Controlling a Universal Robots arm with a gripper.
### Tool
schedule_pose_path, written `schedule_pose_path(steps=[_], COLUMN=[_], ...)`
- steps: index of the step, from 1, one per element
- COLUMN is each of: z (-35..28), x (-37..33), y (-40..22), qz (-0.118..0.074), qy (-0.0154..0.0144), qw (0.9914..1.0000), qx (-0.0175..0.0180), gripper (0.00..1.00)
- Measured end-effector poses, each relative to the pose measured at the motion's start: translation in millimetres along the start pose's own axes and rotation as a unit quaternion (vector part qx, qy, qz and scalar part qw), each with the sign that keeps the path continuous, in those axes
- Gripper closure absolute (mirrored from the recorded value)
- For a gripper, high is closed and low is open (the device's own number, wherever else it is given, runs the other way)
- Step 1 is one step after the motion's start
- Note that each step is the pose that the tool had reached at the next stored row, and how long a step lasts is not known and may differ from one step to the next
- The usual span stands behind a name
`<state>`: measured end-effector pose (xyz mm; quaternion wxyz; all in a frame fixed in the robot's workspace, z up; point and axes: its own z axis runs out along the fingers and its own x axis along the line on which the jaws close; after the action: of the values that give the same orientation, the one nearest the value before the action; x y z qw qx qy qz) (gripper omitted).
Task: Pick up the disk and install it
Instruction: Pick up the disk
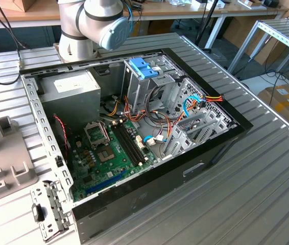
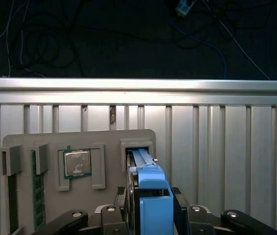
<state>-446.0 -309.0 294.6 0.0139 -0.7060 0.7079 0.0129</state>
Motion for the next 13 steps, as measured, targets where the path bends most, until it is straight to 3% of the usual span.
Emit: schedule_pose_path(steps=[3,13], z=[0.0,0.1], x=[0.0,0.0], y=[0.0,0.0], qz=[0.000,0.000], qy=[0.0000,0.0000], qw=[1.00000,1.00000], qx=[0.0000,0.0000], gripper=[0.63,0.63])
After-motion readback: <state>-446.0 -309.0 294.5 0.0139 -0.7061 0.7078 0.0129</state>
